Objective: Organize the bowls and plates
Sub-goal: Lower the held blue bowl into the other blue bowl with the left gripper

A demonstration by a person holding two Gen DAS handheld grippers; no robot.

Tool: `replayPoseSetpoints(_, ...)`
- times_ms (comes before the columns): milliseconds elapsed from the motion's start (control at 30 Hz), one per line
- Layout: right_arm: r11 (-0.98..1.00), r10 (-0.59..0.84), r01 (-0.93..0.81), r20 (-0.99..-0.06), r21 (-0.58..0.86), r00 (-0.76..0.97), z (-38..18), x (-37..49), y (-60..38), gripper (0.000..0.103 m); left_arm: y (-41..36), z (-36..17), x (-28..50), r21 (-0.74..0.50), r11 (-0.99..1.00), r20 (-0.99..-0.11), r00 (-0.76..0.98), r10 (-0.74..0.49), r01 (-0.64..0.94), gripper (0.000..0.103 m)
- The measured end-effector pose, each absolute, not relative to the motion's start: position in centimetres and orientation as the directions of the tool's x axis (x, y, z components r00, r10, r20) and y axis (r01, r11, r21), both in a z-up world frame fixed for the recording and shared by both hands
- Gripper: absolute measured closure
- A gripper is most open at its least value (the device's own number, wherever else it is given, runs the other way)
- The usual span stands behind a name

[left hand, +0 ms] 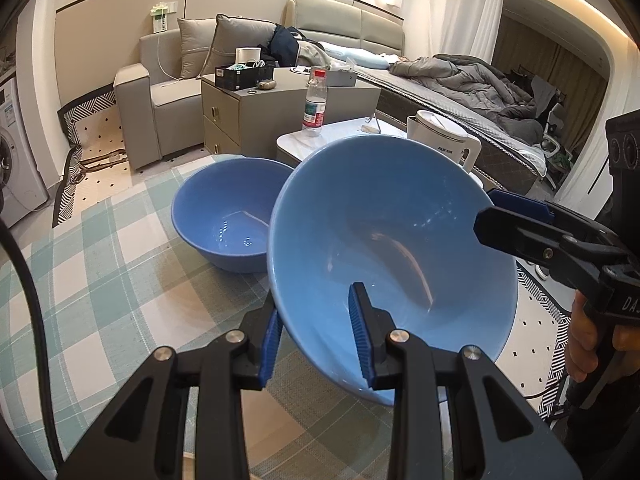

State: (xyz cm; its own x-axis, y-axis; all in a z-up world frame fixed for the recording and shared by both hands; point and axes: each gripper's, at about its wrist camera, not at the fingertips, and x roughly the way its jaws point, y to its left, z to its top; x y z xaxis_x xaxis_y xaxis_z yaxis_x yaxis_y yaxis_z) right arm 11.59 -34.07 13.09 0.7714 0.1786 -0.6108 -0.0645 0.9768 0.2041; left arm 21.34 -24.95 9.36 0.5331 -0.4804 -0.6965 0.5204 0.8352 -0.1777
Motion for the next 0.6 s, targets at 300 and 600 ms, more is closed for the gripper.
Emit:
replayPoseSetpoints(300,0.976,0.163,-0.029,-0.627,0.217,0.761,12.0,11.3,-35.3,0.026,-26.7,8.5,21.9,-0.168,0.828,-0.717,0.511,-0.475,0.535,0.072)
replayPoseSetpoints(600,0.973,0.158,-0.005,-0.651,0.229,0.743,10.8,12.2,-36.1,0.026,-28.0,7.4,22.6,-0.152,0.826,-0.741,0.491,-0.458,0.543,0.072)
